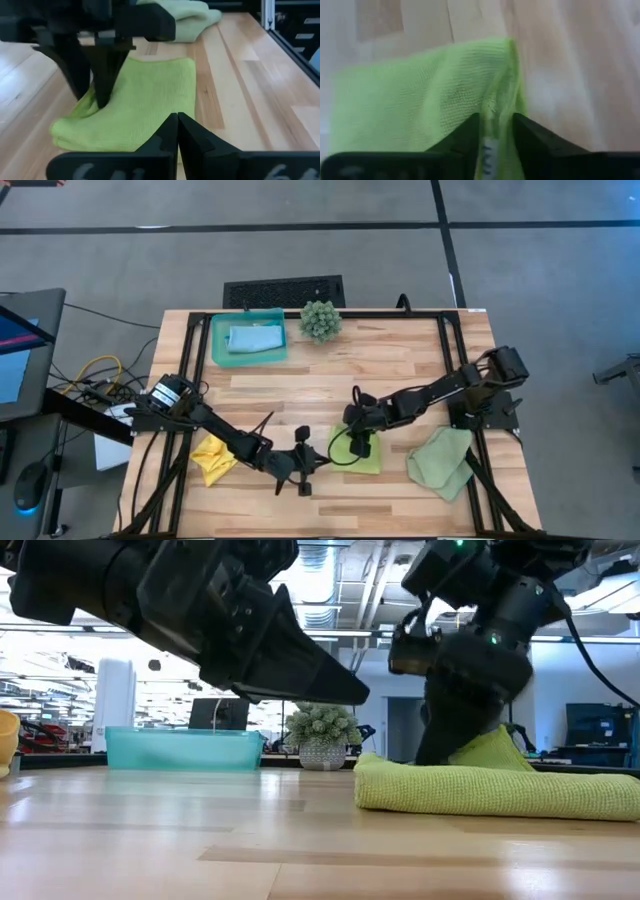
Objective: Fold microfiber towels
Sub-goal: Fold the light green microfiber cloth
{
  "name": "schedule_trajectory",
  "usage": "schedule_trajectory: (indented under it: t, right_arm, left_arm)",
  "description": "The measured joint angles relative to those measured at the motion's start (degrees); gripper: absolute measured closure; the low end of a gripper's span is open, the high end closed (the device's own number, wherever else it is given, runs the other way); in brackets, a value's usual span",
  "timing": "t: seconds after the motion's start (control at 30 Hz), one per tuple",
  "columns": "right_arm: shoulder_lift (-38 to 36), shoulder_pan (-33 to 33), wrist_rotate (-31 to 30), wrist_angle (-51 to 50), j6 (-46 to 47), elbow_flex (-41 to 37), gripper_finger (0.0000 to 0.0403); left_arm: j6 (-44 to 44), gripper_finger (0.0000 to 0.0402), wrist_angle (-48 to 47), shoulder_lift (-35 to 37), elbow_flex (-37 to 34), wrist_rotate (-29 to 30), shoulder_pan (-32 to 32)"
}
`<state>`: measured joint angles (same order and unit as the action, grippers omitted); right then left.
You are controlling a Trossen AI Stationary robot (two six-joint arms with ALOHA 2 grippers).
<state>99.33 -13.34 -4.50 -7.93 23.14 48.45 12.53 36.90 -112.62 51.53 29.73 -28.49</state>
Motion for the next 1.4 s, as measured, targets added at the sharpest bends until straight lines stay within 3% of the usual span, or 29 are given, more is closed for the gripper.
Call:
schedule_trajectory:
  t: [0.17, 0.3, 0.4, 0.57, 0.63, 0.73, 0.87, 1.1, 1.4]
  right_arm:
    - [-5.23, -0.04, -3.53, -2.80, 0.39, 0.04, 0.0210]
    - [-10.00, -0.99, -6.03, -7.73, 0.44, 0.02, 0.0205]
    - [-12.76, -2.98, -2.03, -9.27, -1.04, -0.25, 0.0223]
    - [-12.09, -7.03, 4.02, -2.27, -2.94, -4.00, 0.0278]
    - [-10.15, -7.06, 1.57, -0.08, -0.65, -5.83, 0.0302]
    - [-7.41, -5.93, -7.50, 0.74, 5.92, -7.75, 0.0334]
    - [-5.74, -3.97, -12.81, -0.16, 13.59, -9.51, 0.0363]
    - [-9.30, -4.40, -13.63, 0.49, 14.01, -9.66, 0.0385]
    - [-12.49, -10.39, -11.43, 2.40, 10.11, -9.62, 0.0368]
  left_arm:
    - [0.08, 0.0401, 0.43, 0.00, 0.00, 0.05, 0.20]
    - [0.13, 0.0401, 0.71, -0.01, 0.00, 0.31, 0.24]
    - [0.13, 0.0401, 1.85, -0.10, 0.00, 0.34, 0.24]
    - [-3.14, 0.0401, 10.59, -4.95, 0.31, 0.07, 1.05]
    - [-4.29, 0.0401, 12.27, -7.44, 0.86, 0.05, 1.90]
    - [-3.91, 0.0401, 11.33, -10.09, 2.33, -2.07, 3.30]
    - [-0.07, 0.0401, 3.38, -10.49, 2.92, -7.12, 4.13]
    - [0.44, 0.0401, 1.40, -9.94, 3.54, -6.87, 2.82]
    - [0.96, 0.0401, -0.28, -9.09, 10.95, -4.44, 3.05]
